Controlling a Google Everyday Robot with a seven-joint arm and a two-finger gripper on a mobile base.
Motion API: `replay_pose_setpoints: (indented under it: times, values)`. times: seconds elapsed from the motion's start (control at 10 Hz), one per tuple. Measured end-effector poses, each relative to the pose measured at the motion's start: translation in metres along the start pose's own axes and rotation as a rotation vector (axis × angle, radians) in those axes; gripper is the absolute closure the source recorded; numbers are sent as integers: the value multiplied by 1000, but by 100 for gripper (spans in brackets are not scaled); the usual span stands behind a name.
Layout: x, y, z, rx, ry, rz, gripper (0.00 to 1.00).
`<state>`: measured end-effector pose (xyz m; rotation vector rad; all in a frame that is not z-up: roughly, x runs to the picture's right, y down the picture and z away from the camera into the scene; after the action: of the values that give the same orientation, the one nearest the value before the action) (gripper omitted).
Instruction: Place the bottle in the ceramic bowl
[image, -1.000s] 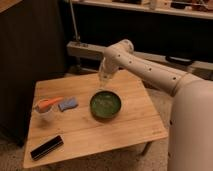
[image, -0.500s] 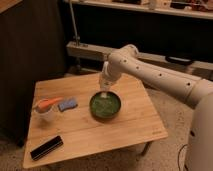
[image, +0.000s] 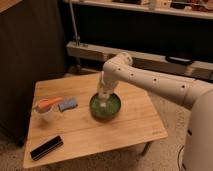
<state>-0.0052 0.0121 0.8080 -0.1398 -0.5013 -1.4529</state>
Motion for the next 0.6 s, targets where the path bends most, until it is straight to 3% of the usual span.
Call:
replay_pose_setpoints:
  times: [0.4,0.6]
  values:
    - [-16,16,15,-28,-46,16,81]
    - [-20,14,22,-32,-84,5,71]
